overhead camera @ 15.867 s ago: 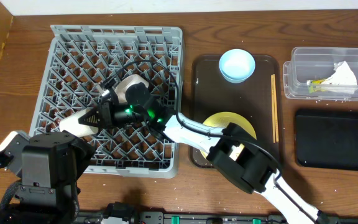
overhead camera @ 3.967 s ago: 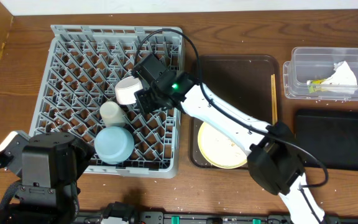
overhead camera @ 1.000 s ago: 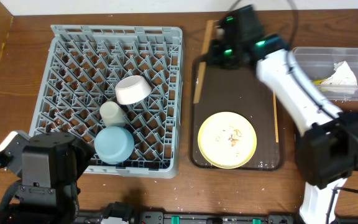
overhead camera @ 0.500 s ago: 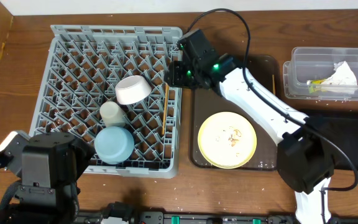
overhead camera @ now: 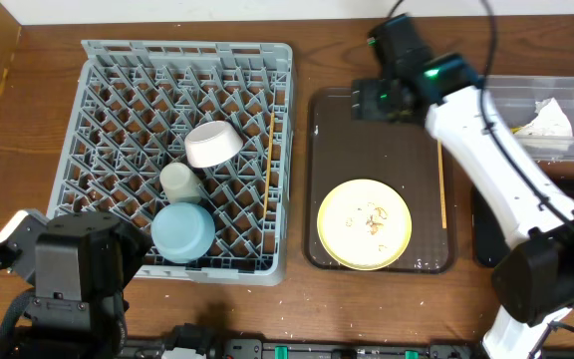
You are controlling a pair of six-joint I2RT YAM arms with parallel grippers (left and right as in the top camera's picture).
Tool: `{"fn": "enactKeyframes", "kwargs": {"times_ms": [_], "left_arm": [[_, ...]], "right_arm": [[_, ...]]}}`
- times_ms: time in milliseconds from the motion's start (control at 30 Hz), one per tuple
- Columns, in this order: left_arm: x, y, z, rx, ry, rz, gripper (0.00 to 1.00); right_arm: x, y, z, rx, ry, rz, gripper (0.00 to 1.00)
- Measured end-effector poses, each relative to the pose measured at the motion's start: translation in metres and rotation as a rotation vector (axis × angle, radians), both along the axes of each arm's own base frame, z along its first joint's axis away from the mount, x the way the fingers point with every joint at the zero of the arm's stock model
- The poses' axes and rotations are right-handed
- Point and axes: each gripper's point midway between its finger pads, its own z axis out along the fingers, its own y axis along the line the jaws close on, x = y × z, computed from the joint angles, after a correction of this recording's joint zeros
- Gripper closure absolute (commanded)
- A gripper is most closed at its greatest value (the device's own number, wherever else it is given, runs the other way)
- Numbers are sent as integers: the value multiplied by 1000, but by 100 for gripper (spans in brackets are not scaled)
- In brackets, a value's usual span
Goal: Sort waste into correct bins and load items into the dishwasher
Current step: 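Carry the chopsticks left and lower them into the rack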
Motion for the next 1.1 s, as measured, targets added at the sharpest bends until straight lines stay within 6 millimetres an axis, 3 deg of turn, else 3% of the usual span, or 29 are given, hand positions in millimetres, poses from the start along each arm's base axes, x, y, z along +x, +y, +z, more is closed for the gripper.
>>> {"fn": "enactKeyframes", "kwargs": {"times_ms": [100,200,400,500,700,967,1100], "left_arm": [[0,0,0,0,0,0,2],[0,0,0,0,0,0,2],[0,0,0,0,0,0,2],[0,0,0,0,0,0,2],[0,0,0,0,0,0,2],[0,0,0,0,0,0,2],[0,0,0,0,0,0,2]], "right_arm": [[1,-32,-13,-86,37,3,27],[-2,-54,-41,-153,124,1,27],[-8,-81,-106,-239,284,-5,27],[-10,-96,-129,-258,347,-26,26],[-11,-111,-139,-242,385,-25,27],[-11,-106,-142,-214,390,2,30],[-13,-106,-153,-211,390,6,29]]}}
